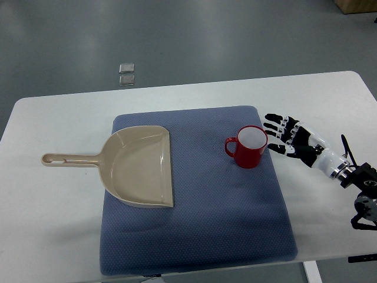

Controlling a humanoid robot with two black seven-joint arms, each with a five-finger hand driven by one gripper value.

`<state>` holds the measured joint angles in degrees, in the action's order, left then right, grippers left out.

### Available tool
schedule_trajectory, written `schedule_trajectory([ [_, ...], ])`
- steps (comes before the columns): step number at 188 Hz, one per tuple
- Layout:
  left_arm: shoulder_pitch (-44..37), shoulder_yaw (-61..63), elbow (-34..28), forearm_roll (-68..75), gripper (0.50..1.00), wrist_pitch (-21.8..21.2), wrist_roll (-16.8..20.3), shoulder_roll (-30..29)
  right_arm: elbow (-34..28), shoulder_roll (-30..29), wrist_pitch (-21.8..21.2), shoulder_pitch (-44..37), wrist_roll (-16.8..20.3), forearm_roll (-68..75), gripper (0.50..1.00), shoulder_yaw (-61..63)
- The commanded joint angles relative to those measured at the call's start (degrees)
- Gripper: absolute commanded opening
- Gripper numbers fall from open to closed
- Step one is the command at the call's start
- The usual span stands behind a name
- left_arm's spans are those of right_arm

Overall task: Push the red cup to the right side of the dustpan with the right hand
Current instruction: 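Lower the right hand and move it toward the red mug, then press the right hand's fingers against the red mug's side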

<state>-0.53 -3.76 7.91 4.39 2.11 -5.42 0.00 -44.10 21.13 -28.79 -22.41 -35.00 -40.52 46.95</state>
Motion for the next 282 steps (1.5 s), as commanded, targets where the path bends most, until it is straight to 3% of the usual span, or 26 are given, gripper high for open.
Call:
schedule_trajectory([
  [1,0.0,0.1,0.0,0.0,1.0,0.0,0.0,0.0,0.0,-0.2,-0.2,-0.1,0.0,0.0,0.926,0.0],
  [147,0.0,0.1,0.0,0.0,1.0,0.0,0.1,0.0,-2.1,-1.5,-0.6,-0.1,0.0,-4.8,0.924,-0.1],
  [282,0.0,0.1,0.0,0.0,1.0,0.0,0.1,0.0,-2.0,-5.4,3.7,0.0,0.0,-5.0,0.924,-0.1],
])
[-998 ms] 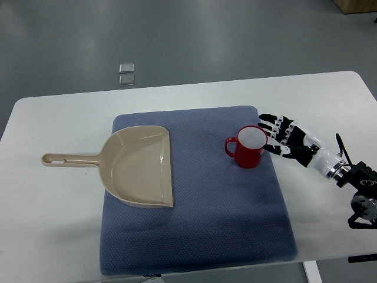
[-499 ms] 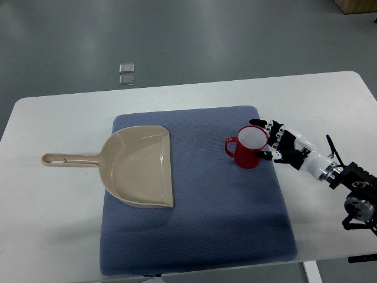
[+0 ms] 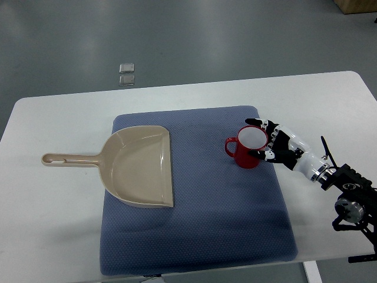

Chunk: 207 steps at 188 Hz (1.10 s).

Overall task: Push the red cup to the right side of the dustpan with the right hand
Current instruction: 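Press the right hand's fingers against the red mug's side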

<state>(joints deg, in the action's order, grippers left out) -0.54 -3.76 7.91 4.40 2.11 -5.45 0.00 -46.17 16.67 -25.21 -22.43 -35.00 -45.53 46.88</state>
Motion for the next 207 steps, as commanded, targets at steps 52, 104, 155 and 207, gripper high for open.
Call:
schedule_trajectory([
  [52,0.0,0.0,0.0,0.0,1.0,0.0,0.0,0.0,0.0,-1.7,1.7,0.0,0.0,0.0,0.924,0.0],
  [104,0.0,0.0,0.0,0.0,1.0,0.0,0.0,0.0,0.0,-3.0,2.4,0.0,0.0,0.0,0.924,0.0],
  [155,0.0,0.0,0.0,0.0,1.0,0.0,0.0,0.0,0.1,-3.6,3.2,-0.1,0.0,-0.3,0.924,-0.1],
  [207,0.0,0.1,0.0,0.0,1.0,0.0,0.0,0.0,0.6,-5.1,5.1,0.0,0.0,-1.2,0.924,-0.1],
])
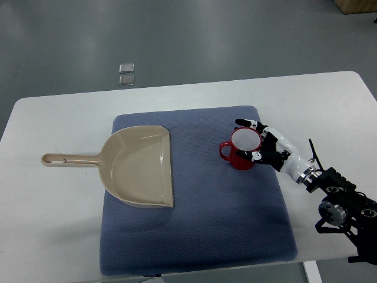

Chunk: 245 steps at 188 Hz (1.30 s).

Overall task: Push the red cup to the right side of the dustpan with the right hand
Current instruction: 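Press the right hand's fingers against the red mug's side, then push the red mug with the right hand toward the dustpan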

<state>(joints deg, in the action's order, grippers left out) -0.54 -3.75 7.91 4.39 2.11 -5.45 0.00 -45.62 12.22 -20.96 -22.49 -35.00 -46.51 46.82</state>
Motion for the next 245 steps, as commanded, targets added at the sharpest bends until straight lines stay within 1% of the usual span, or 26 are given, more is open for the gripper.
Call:
schedule_trajectory([
  [1,0.0,0.1,0.0,0.0,1.0,0.0,0.0,0.0,0.1,-0.7,1.0,0.1,0.0,-0.2,0.924,-0.1],
  [31,0.0,0.0,0.0,0.0,1.0,0.0,0.0,0.0,0.1,-1.9,2.6,0.1,0.0,-0.2,0.924,-0.9],
  [80,0.0,0.0,0.0,0.0,1.0,0.0,0.0,0.0,0.2,-4.7,2.9,0.9,0.0,-0.2,0.924,-1.0],
  [134,0.0,0.0,0.0,0.0,1.0,0.0,0.0,0.0,0.1,-6.5,4.0,1.2,0.0,-0.1,0.924,-0.9],
  [202,0.0,0.0,0.0,0.0,1.0,0.0,0.0,0.0,0.1,-9.3,4.3,0.9,0.0,-0.2,0.924,-1.3],
  [245,0.0,0.0,0.0,0.0,1.0,0.0,0.0,0.0,0.1,-10.8,5.7,0.9,0.0,-0.2,0.924,-3.0],
])
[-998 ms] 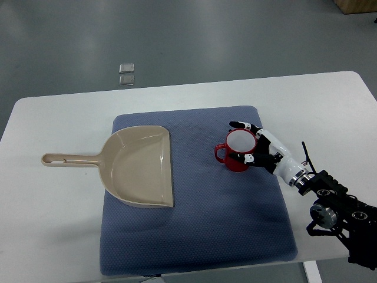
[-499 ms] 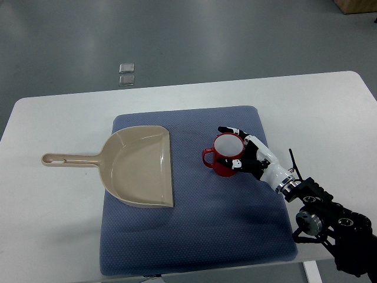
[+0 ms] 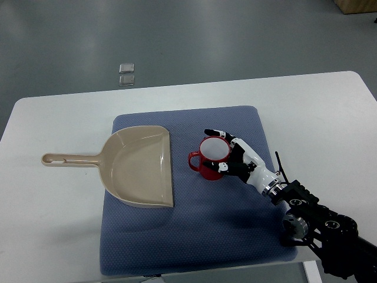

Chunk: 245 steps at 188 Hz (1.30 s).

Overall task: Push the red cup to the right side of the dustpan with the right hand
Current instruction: 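Push the red mug with the right hand toward the dustpan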

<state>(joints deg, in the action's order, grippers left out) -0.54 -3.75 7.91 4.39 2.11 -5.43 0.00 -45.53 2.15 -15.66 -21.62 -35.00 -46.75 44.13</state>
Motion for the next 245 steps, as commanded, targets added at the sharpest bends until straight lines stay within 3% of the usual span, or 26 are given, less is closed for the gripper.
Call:
schedule_trajectory([
  [1,0.0,0.0,0.0,0.0,1.0,0.0,0.0,0.0,0.0,-0.7,0.4,0.0,0.0,0.0,0.924,-0.4],
  [245,0.0,0.1,0.0,0.0,1.0,0.0,0.0,0.0,-0.7,-2.1,5.2,-0.3,0.0,-1.8,0.926,-4.9],
])
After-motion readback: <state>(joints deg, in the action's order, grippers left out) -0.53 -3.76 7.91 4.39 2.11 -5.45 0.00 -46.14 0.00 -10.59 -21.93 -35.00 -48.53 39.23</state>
